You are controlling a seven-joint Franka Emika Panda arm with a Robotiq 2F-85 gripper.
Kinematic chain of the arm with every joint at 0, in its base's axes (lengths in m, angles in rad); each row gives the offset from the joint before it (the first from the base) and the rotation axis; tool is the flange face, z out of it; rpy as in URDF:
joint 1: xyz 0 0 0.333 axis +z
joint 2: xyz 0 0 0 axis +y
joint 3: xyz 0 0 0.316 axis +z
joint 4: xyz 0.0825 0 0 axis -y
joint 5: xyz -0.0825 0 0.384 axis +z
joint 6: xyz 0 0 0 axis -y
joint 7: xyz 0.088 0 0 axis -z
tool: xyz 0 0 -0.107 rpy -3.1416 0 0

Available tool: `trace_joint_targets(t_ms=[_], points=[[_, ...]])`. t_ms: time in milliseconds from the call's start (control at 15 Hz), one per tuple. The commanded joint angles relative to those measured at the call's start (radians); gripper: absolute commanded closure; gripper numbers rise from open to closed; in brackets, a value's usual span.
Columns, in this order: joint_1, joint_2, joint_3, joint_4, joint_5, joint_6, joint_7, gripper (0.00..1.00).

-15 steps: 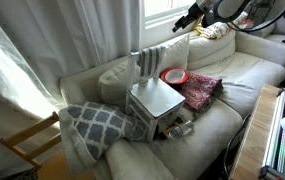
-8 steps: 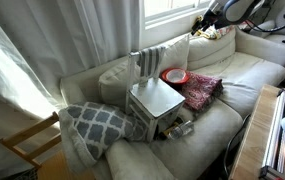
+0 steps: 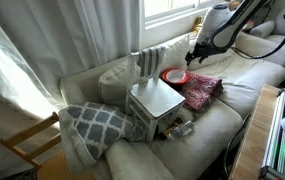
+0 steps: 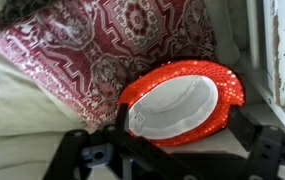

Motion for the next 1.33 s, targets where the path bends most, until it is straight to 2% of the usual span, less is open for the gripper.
trace_joint_targets(t_ms=[0,133,267,333,400,667,733,800,933,1267], points=[[0.158,0.021,-0.116,-0.001,0.278,0.057,-0.171,0.0],[0.21,0.075,-0.144,0.03,0.341,0.097,-0.176,0.0],[0.226,0.087,-0.155,0.045,0.35,0.099,-0.172,0.0],[0.217,0.085,-0.143,0.049,0.38,0.058,-0.214,0.0],[0.256,0.131,-0.185,0.1,0.438,0.047,-0.214,0.0],[0.221,0.275,-0.151,0.249,0.672,-0.024,-0.248,0.0],[0.191,0.307,-0.123,0.289,0.717,-0.048,-0.273,0.0],[0.131,0.345,-0.067,0.337,0.767,-0.086,-0.323,0.0],[0.131,0.422,-0.085,0.419,0.825,-0.097,-0.343,0.0],[0.066,0.551,-0.053,0.569,0.921,-0.103,-0.416,0.0]])
